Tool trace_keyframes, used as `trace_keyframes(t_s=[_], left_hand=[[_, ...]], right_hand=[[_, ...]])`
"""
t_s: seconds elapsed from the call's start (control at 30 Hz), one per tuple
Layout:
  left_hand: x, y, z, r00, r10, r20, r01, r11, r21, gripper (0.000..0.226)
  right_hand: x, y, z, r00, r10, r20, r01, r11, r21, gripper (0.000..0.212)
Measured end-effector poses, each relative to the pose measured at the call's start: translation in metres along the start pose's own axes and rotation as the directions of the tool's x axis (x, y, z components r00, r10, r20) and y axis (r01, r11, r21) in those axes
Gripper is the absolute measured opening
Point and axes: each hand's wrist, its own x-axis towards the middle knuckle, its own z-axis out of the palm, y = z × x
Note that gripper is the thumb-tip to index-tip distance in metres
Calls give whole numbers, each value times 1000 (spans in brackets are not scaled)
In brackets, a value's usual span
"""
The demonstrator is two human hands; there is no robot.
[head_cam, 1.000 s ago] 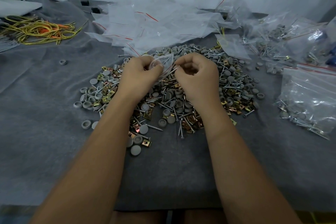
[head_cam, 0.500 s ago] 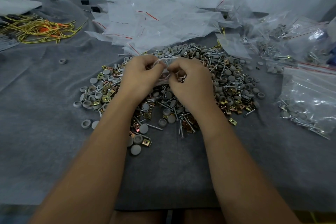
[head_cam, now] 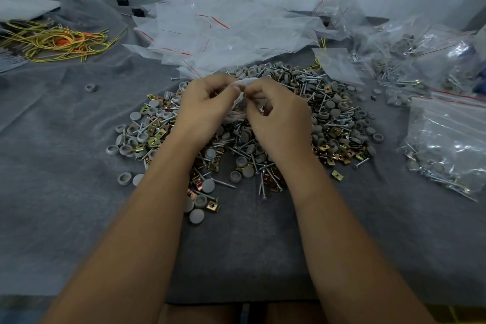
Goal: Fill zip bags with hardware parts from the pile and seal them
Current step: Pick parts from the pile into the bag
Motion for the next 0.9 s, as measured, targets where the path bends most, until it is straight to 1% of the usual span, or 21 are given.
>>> trace_keyframes(t_s=[0.1, 0.23, 0.4, 0.47, 0.53, 0.63, 0.73, 0.9], left_hand=[[0, -1, 1, 1000, -3, -16, 3, 1000, 5, 20], [1, -1, 1, 999, -2, -48, 2, 1000, -5, 20], [0, 1, 2, 999, 4, -51, -5, 1000, -8, 17], [0, 0, 1, 999, 2, -37, -2, 1000, 6, 15], [0, 0, 1, 1000, -14, -5, 14, 1000, 20, 11], [0, -2, 0, 999, -36, 13, 36, 999, 36, 11], [0, -4, 1, 998, -58, -19, 59, 997, 52, 11], [3, -9, 0, 992, -74, -105, 86, 990, 116, 18]], right_hand=[[-1, 1, 0, 999, -8, 31, 10, 999, -54, 6], [-2, 2, 0, 997, -13, 70, 21, 994, -106, 10], [-2, 1, 0, 998, -44, 45, 50, 989, -138, 12], [-1, 2, 0, 998, -27, 50, 32, 994, -103, 13], [0, 2, 0, 998, 4, 58, -2, 1000, -29, 15], [1, 4, 0, 997, 25, 68, -28, 999, 38, 17], [2, 4, 1, 998, 16, 61, -21, 997, 70, 14], [1, -1, 1, 993, 36, 115, -56, 983, 176, 14]])
